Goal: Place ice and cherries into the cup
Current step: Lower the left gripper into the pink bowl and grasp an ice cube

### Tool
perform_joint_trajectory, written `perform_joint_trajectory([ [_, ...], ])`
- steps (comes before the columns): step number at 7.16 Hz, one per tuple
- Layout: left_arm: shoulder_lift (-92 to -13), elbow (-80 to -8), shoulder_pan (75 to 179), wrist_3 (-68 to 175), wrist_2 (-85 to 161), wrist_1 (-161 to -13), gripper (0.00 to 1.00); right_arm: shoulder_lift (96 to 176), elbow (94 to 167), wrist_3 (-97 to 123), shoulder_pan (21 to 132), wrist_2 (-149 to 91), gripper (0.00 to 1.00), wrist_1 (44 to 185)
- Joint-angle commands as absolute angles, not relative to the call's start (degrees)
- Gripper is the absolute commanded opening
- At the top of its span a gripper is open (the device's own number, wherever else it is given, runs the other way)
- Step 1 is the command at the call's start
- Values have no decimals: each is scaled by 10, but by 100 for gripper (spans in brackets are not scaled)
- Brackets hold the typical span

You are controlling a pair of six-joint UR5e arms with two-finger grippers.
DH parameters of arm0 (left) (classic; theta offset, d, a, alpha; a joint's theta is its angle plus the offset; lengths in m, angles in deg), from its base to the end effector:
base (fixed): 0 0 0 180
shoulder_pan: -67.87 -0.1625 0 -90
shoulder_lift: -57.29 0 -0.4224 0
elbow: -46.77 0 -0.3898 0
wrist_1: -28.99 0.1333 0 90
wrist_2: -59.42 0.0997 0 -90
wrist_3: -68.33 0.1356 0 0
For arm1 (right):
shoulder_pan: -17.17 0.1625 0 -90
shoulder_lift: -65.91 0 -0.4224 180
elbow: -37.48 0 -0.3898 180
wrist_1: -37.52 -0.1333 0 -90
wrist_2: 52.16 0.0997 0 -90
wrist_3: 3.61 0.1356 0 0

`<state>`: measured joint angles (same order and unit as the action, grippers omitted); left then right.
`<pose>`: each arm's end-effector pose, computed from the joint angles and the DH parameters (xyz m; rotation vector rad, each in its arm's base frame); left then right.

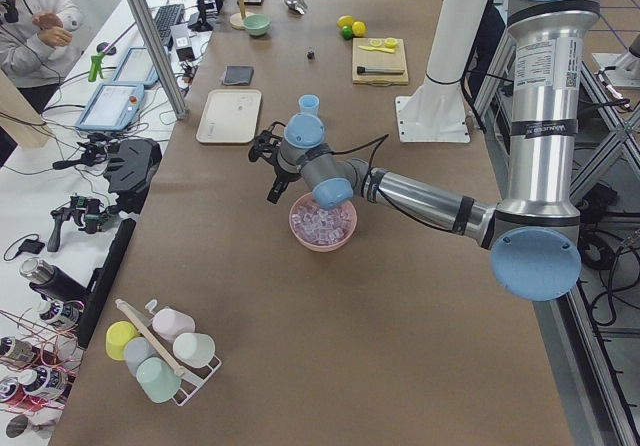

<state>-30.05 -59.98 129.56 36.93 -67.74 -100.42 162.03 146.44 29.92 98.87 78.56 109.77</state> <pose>0.1941 -0.4687 0.4737 0.4811 0.9672 0.2539 -0.0239 -0.4747 0.5336 0.2299 -0.8307 0.2232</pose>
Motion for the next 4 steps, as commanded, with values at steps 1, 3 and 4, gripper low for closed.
perform_joint_trajectory([
  [1,-264,-616,1214,415,-620,-1006,96,1617,1466,307,962,757,100,1098],
  [3,-235,-616,1210,487,-621,-1006,76,1614,1466,307,962,757,100,1098],
  [4,-232,-615,1206,492,-623,-1006,69,1607,1466,308,962,756,100,1098],
])
